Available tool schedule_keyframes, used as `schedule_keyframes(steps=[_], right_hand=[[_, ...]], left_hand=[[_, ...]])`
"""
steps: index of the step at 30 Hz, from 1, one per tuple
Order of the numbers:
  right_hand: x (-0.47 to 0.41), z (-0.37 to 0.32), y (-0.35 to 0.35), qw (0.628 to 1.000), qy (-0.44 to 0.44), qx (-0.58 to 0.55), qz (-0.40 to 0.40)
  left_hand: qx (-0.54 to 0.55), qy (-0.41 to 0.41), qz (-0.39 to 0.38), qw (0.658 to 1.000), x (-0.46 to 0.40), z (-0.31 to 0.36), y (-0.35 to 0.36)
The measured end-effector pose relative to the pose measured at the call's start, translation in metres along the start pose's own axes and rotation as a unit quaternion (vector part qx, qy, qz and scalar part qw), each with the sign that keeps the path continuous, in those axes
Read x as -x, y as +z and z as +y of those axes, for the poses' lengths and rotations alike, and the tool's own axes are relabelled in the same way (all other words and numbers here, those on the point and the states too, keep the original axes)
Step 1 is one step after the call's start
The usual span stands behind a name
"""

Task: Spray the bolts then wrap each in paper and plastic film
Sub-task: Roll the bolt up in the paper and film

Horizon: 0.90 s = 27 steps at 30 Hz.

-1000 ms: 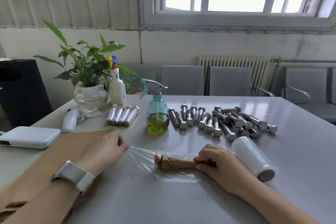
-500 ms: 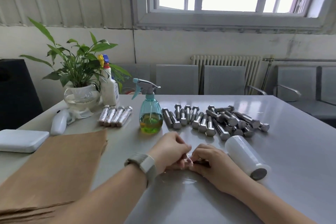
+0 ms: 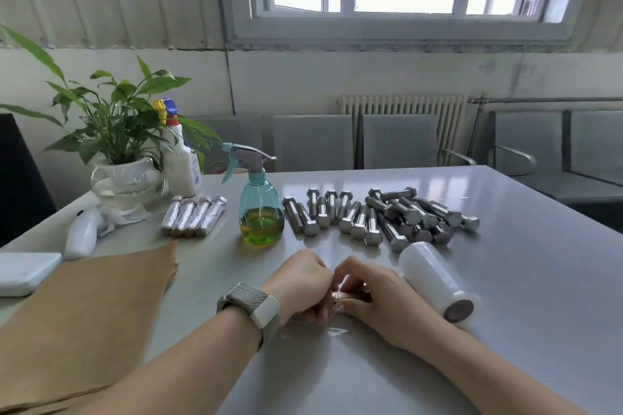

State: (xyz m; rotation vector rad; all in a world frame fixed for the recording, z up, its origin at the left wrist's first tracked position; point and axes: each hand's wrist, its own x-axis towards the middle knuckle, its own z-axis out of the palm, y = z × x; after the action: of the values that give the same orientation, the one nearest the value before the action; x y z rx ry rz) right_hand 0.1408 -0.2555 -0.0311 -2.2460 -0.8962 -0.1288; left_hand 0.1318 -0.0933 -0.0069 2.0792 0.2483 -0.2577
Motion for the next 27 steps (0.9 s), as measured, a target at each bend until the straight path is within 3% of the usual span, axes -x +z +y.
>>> schedule_keyframes(steps=[5,15,21,24,27], right_hand=[[-0.003,0.000,-0.006,0.999,0.000,-0.016,-0.028],[-0.010,0.001,0.000,0.997,0.043,-0.061,0.003],[-0.009,0.004,0.001,0.998,0.047,-0.038,0.003],[-0.009,0.008,0.001,0.998,0.053,-0.035,-0.004],[-0.009,0.008,0.001,0.998,0.057,-0.026,-0.013]], left_hand=[[-0.024,0.008,0.001,1.000,0.003,0.003,0.001],[-0.107,0.044,0.009,0.993,-0.001,0.007,0.003],[0.002,0.024,-0.012,1.000,0.003,0.010,-0.004],[0.075,0.093,0.009,0.993,0.014,0.006,-0.032],[0.011,0.161,0.077,0.984,0.024,-0.015,-0.072]])
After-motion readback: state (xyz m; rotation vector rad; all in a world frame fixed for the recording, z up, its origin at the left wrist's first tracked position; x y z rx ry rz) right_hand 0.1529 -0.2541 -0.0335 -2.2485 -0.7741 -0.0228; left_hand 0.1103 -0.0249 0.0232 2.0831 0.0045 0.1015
